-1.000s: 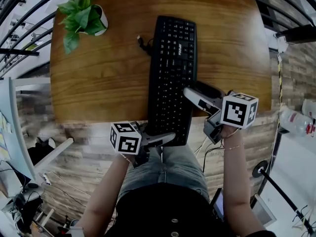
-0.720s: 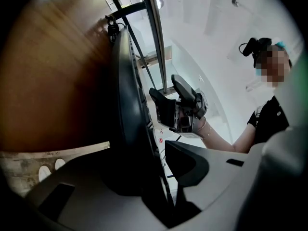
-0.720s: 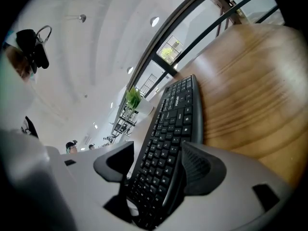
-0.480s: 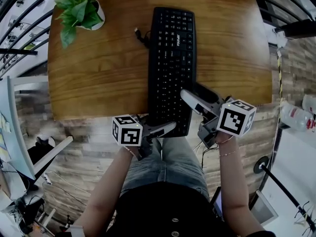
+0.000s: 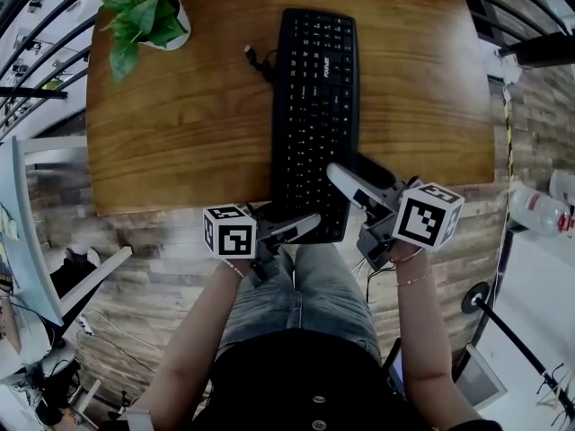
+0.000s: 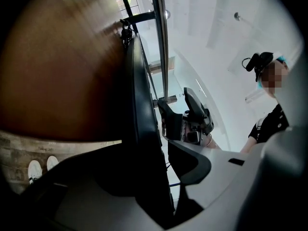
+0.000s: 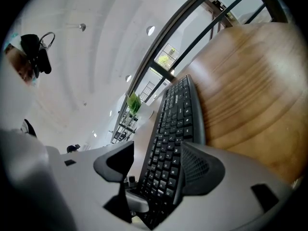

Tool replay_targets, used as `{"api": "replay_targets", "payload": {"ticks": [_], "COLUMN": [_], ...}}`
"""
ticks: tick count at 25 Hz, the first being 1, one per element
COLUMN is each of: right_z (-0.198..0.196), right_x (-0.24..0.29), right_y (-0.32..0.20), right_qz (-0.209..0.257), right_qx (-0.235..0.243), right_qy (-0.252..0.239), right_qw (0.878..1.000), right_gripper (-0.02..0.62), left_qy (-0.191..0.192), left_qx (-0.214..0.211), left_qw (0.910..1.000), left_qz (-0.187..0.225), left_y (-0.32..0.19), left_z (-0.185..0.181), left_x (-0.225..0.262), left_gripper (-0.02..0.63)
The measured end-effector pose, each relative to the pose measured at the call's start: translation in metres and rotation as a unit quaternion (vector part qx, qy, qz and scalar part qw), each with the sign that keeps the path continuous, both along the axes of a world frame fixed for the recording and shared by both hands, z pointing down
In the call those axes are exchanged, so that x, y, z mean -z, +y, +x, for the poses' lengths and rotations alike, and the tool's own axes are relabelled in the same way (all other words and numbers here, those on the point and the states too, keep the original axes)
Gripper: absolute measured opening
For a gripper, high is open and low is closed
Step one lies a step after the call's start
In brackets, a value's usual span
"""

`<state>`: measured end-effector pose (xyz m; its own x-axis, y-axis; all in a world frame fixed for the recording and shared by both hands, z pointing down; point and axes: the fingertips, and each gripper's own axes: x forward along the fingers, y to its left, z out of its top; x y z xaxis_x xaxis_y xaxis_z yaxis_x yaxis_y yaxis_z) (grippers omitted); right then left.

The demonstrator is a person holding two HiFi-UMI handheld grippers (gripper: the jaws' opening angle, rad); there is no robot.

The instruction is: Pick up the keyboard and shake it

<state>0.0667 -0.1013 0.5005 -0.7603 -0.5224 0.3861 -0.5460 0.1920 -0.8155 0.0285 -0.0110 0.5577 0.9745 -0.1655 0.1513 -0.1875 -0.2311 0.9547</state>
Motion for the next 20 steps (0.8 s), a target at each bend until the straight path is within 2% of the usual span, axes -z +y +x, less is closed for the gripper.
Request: {"api": "replay_targets", "payload": {"ticks": [6,10,15,20], "right_z": [0.000,0.002,0.001,-0.004], "right_x": [0.001,0.006,0.015,0.028], "right_y": [0.006,0.015,0.025,0.036], "right_qz": [0.003,0.008,0.014,0.027], "right_qx": [0.002,0.000,-0.003,0.000], "right_qy": [0.005,0.009,0.012,0.013], "right_qw": [1.000,1.000,1.000,1.000], "right_gripper": [0.284,0.284,0.284,0.284], "left_qy": [-0.052,-0.091,-0.119,-0.179], "left_qx": [0.000,0.009,0.014,0.032], "left_qw": [0.9986,0.9948,0.9911,0.9793], "left_qz": [0.015,0.046,0.059,0.089], "left_y": [0.005,0.008,0.011,0.008], "left_z": [-0.011,-0.026,-0.041,-0.060], "left_x": [-0.007,-0.003,0.014,0.022], "left_gripper": [0.266,0.272,0.272,0.272]}}
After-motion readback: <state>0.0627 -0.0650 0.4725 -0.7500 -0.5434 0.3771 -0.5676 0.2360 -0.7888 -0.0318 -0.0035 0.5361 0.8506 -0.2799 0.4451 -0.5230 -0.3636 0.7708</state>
